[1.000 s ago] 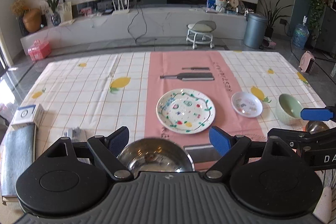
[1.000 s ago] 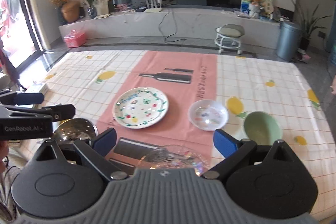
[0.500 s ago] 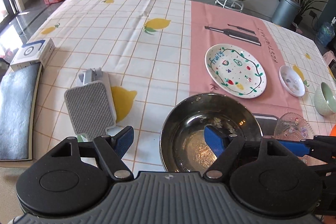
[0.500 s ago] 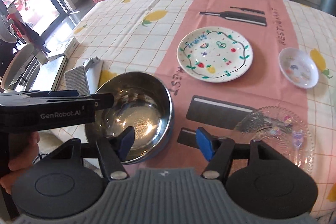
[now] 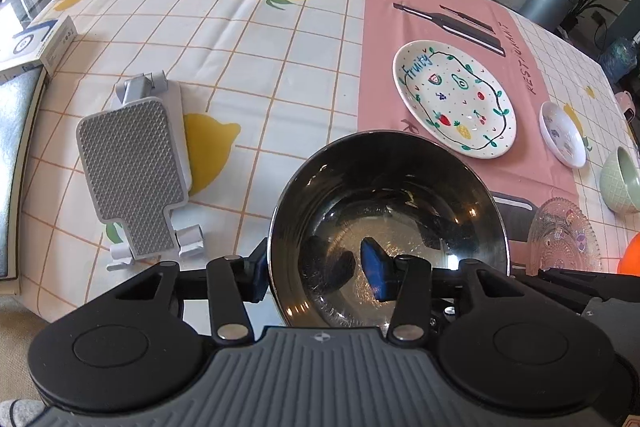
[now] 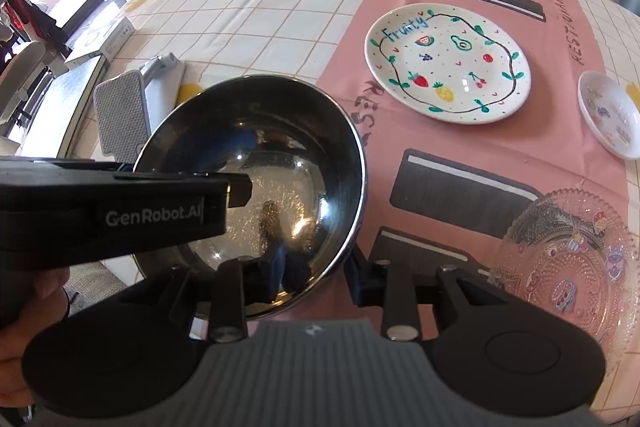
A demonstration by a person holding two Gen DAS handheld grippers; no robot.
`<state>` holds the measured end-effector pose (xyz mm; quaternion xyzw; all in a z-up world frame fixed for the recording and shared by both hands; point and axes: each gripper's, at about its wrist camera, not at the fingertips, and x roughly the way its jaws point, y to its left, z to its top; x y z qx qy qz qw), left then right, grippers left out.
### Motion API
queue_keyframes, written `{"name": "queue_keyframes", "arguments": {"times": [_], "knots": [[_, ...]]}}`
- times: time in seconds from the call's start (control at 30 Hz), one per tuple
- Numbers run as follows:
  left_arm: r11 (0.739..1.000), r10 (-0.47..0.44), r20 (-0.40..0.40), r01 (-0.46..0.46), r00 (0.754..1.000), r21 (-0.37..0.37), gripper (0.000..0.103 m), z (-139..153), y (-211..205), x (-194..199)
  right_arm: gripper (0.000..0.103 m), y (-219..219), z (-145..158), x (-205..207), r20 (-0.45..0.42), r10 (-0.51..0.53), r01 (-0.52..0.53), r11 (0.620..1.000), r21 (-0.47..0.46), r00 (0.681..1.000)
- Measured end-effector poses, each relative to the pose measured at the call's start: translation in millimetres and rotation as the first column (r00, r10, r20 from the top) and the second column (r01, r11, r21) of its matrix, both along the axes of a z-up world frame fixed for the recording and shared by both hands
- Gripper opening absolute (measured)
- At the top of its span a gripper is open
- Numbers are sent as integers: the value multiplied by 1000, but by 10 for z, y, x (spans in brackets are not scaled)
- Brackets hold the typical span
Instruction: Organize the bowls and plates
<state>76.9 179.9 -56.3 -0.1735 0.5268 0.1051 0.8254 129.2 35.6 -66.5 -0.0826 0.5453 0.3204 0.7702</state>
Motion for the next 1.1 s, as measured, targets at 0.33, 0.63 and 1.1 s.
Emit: {"name": "queue_keyframes", "arguments": {"times": [0.33,0.63,1.1], "knots": [[998,57,-33,-57,998,0,33,-69,33,-6,28,-37,-30,86,-44,-29,30,999,44,999],[994,80,22,-79,997,-73,19,68,92,-52,23,-169,53,155,-72,-92,98,992,81,993],[992,-43,112,56,993,-117,17,312,-211,-134,21,-657,417,145,-47,-159,163,979,118,986]]}}
